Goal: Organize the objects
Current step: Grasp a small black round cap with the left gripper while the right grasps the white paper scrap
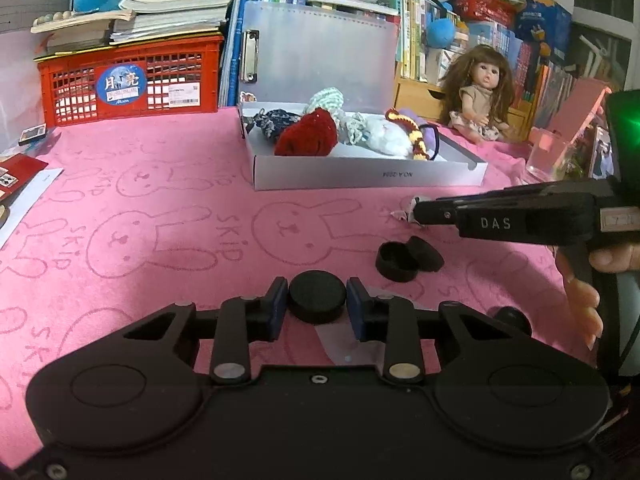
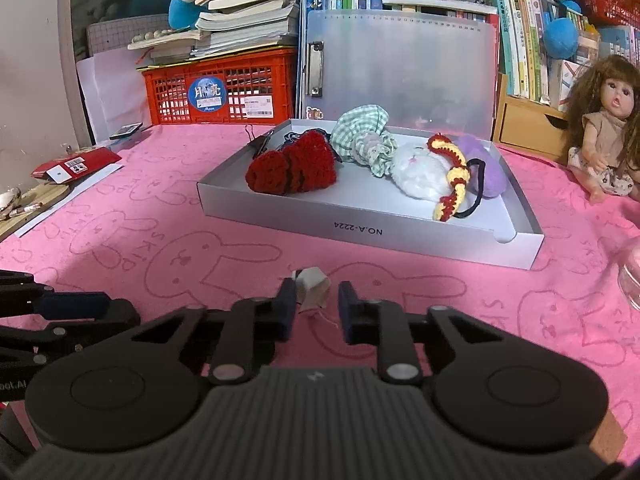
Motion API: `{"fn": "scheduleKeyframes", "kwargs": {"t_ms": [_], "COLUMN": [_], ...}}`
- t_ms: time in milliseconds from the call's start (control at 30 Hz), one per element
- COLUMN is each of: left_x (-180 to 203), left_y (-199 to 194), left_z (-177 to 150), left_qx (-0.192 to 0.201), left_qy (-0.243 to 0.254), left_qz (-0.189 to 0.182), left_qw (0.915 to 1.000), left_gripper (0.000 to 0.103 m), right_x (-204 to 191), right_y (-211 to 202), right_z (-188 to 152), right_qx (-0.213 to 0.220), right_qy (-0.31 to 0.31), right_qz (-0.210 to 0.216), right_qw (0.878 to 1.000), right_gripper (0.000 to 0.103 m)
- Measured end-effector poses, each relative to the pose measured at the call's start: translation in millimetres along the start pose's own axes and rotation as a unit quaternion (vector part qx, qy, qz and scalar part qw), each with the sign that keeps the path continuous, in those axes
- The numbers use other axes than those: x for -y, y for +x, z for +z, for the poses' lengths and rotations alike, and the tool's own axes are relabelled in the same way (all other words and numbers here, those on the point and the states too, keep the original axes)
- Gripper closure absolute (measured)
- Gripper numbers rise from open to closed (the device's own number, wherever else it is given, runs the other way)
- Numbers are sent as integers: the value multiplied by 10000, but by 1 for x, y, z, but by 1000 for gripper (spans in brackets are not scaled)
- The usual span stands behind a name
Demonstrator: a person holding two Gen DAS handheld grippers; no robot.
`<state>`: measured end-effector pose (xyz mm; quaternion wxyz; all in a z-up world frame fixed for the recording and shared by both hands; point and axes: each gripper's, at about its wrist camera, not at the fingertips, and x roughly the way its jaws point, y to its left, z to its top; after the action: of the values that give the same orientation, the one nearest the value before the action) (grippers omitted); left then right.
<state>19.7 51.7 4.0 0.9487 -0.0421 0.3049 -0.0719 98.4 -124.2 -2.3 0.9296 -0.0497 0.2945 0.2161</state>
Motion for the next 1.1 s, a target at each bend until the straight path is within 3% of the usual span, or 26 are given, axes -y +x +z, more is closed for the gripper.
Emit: {"fn": "scheduleKeyframes", "kwargs": {"t_ms": [200,433,600,667,833,1000,1100], "left_x": [-1,0,1,2,2,1,0], "left_y": [-1,1,3,3,6,10,13], "left_z": [6,19,24,25,27,30,34], "left_qx": [82,178,237,236,230,205,210], "left_qy": [-15,-42,-44,-41,-37,-104,-169], "left_qz": [14,-11,-9,-10,11,2,-11], "left_qw": [10000,9998,9997,9997,9997,9997,9996], "left_gripper": [73,73,73,73,73,73,73], "right_x": [-1,2,4,2,-7,-8,-6], "right_y": [-4,-7,-5,-3,5,8,5], "right_z": [2,5,5,5,2,1,2], "right_qx": [84,141,179,171,17,-54,9], "right_qy": [-32,50,136,110,-148,-96,-45], "right_qz": [3,7,36,28,7,-23,-15], "right_qw": [10000,9999,9997,9998,9999,9999,10000], "right_gripper": [88,89,45,43,43,76,77]}}
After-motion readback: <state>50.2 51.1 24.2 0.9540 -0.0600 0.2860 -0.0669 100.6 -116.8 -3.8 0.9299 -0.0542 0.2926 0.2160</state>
